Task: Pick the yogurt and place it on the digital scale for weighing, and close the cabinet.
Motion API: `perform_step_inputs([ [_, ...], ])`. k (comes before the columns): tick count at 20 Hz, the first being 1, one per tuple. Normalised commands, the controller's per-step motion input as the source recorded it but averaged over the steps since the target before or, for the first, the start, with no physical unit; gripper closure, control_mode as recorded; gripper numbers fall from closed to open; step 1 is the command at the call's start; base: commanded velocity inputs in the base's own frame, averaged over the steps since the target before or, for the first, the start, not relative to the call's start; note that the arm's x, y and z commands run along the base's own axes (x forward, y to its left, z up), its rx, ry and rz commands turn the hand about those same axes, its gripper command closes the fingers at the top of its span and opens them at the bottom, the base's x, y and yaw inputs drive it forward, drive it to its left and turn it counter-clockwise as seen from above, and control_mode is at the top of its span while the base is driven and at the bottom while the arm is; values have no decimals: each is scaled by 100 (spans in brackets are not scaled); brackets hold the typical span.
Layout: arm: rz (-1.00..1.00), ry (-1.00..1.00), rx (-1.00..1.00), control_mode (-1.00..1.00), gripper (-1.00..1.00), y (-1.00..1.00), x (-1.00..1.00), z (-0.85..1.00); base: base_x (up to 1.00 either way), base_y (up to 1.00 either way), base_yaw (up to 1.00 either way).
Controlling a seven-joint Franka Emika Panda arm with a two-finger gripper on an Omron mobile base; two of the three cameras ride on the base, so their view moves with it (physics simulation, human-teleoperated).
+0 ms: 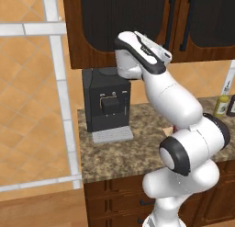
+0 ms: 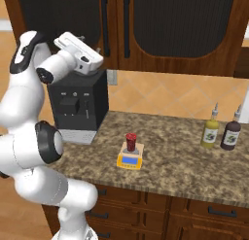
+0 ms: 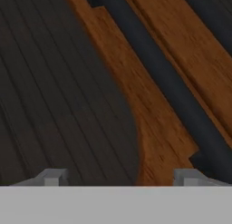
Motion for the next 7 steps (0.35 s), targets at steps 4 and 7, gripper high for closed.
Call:
perform_step_inputs([
  [4, -18, -13, -8, -100, -100, 0, 100, -84, 0, 0, 0],
  [7, -13, 2, 0, -100, -100, 0, 100, -80, 0, 0, 0],
])
